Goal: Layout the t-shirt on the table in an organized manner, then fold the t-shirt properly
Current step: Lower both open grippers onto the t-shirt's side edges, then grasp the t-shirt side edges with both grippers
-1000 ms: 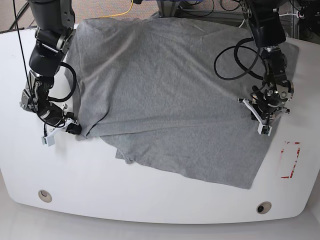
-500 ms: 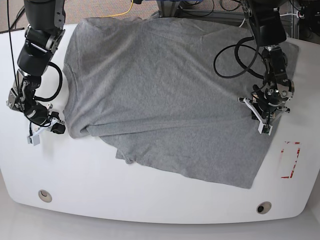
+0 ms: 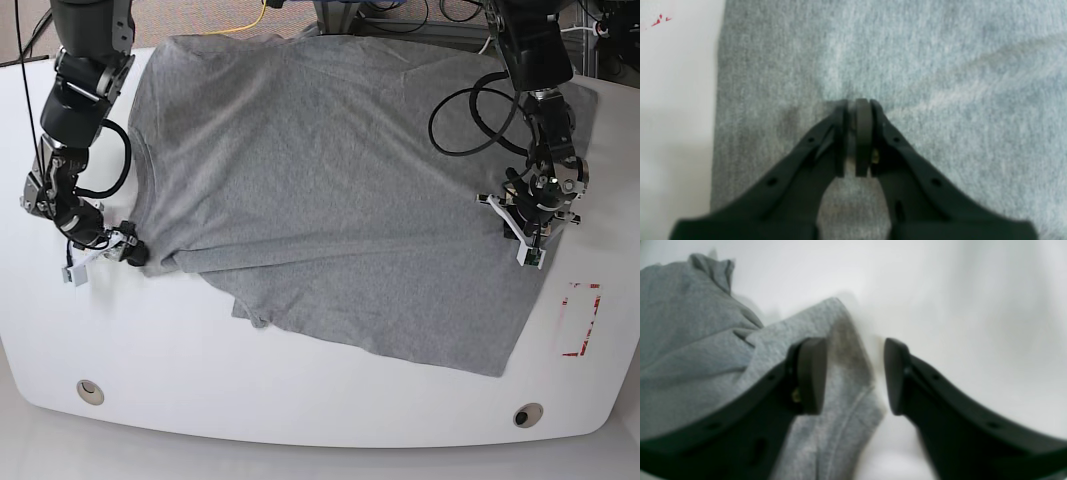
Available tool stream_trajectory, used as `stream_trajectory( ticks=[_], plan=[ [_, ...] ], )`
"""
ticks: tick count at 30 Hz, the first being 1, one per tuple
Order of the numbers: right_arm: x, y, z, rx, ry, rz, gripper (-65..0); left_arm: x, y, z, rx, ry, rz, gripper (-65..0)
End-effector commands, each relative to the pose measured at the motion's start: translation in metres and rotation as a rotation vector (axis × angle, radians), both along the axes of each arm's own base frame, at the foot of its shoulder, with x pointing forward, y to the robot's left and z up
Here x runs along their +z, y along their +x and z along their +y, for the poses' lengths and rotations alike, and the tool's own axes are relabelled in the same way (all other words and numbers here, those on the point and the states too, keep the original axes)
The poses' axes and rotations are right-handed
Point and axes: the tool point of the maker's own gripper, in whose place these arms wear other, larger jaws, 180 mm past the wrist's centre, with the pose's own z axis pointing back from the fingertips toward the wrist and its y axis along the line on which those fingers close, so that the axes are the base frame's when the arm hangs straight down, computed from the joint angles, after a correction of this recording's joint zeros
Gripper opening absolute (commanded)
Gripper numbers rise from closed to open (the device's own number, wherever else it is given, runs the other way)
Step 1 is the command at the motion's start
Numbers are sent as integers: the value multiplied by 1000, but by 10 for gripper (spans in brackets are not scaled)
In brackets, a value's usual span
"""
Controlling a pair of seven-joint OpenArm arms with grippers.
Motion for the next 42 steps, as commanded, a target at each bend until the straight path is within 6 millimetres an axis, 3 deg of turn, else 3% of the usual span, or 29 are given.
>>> stream_trajectory(
  ticks=[1,4,11,14,19,21,34,42],
  plan=[
    [19,15,0,1,1,-65,-157,-19,-23,10,8,52,130,-617],
    [16,17,10,8,19,-67,-84,-19,-23,10,8,52,130,-617],
    [13,20,26,29,33,-72,-103,-19,-24,10,8,52,132,-617],
    [12,21,31,31,42,-75,-224,-19,-24,11,8,53,132,-617],
    [13,21,30,29,39,-76,-542,-17,-24,19,10,70,132,-617],
    [13,21,28,30,35,-76,-598,-17,-24,20,11,72,132,-617],
    [32,14,-23,-6,-62,-78,-575,-17,-25,20,11,73,133,-617],
    [34,10,-34,-16,-79,-73,-575,-20,-30,20,10,75,143,-617]
  ],
)
